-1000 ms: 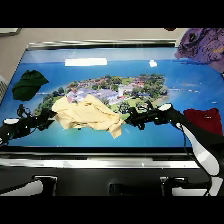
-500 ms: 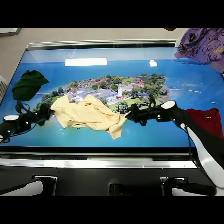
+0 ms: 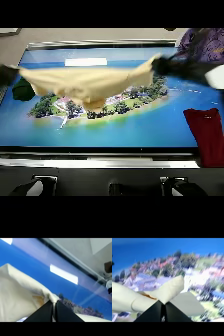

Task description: Fold the clothes and pants, and hang the long-sleeved shirts on hangers.

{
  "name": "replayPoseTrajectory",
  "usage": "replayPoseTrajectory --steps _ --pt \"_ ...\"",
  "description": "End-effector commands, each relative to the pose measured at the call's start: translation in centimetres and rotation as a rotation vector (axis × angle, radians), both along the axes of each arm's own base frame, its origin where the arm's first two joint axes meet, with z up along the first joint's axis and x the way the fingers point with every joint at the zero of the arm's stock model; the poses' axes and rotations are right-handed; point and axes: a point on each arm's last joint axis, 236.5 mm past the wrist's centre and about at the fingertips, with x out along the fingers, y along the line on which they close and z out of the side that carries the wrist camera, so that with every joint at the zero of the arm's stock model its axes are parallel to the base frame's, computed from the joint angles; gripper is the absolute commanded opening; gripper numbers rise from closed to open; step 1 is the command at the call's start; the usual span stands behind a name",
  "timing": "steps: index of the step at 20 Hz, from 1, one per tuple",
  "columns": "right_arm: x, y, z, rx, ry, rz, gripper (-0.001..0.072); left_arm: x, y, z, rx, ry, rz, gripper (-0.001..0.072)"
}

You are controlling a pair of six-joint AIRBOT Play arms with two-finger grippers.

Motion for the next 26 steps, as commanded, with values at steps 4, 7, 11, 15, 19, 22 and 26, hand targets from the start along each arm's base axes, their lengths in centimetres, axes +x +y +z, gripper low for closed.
replayPoseTrajectory --steps 4,7,11,15,19,22,26 --pt "-12.5 -7.4 21.3 -0.157 -0.555 -0.196 0.0024 -13.8 -0.6 17.1 0.136 -0.352 0.175 0.0015" --pt "-17.6 -9.3 24.8 -0.113 -0.666 -0.265 0.0024 -18.2 -1.2 19.0 0.116 -0.414 0.214 0.0015" --pt "-15.0 -10.7 23.8 -0.051 -0.603 -0.35 0.0024 -17.0 -1.5 15.2 0.109 -0.264 0.181 0.0015" --pt "-2.6 -8.3 13.4 0.065 -0.242 -0.363 0.0025 -11.3 -0.3 5.9 0.064 0.043 0.135 0.0016" --pt "7.5 -1.9 -6.3 0.135 0.288 -0.261 0.0025 -5.5 1.4 -6.5 -0.017 0.373 0.114 0.0015" --pt "9.3 1.9 -20.9 0.187 0.665 -0.217 0.0026 -2.8 2.2 -15.6 -0.073 0.585 0.106 0.0016" --pt "7.4 4.8 -32.0 0.246 0.986 -0.187 0.0059 -0.8 1.3 -24.0 -0.098 0.764 0.066 0.0016"
